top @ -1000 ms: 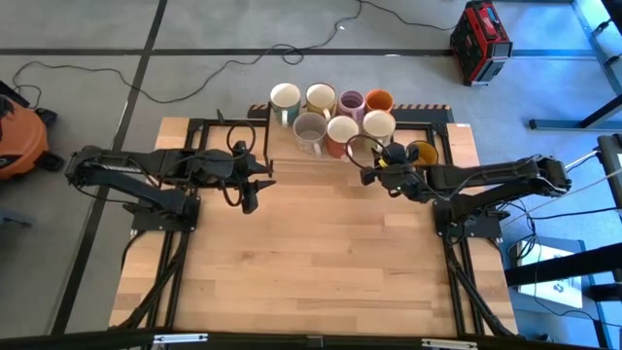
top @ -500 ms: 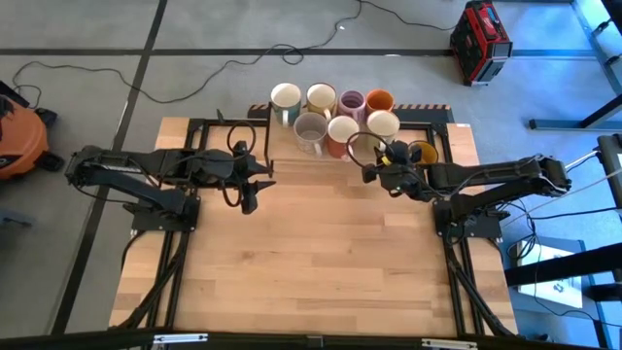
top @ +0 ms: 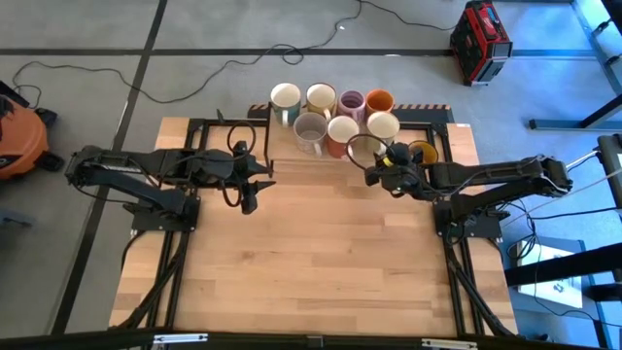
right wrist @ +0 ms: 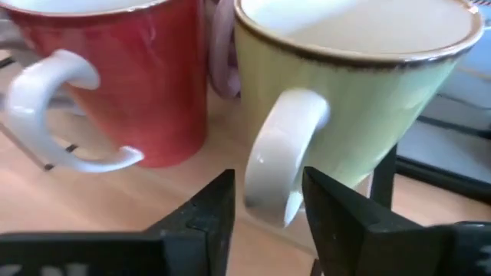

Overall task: Place coffee mugs
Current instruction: Adjust the red mug on the shelf

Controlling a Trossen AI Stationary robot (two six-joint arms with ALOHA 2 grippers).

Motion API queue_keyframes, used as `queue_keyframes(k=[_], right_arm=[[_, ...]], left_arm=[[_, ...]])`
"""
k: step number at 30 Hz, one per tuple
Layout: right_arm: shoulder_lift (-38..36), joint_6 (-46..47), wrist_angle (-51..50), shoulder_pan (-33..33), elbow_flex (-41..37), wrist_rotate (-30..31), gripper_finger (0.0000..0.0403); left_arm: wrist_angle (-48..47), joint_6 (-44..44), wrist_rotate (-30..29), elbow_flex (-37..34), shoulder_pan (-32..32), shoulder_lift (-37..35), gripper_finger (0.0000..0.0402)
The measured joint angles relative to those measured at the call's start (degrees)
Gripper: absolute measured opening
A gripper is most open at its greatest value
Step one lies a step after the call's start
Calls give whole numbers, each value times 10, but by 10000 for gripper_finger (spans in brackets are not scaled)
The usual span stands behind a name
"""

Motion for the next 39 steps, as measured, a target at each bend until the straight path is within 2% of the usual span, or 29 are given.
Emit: queue_keyframes(k=[9,19,23,25,34,36,39], right_arm=[[-56,-2,-39,0,0,-75,157],[-98,-3,-75,0,0,-226,157],[-100,1,-54,2,0,-294,157],[-94,0,-10,14,0,-320,157],[-18,-58,259,131,1,-323,156],[11,-75,274,155,24,-313,156],[55,-107,223,184,90,-289,156]], left_arm=[[0,0,14,0,0,0,144],[0,13,15,0,0,0,144],[0,14,16,0,0,0,144],[0,15,24,0,0,0,144],[0,26,40,0,-2,0,144],[0,26,41,0,-2,0,144],[0,26,47,0,-2,0,144]])
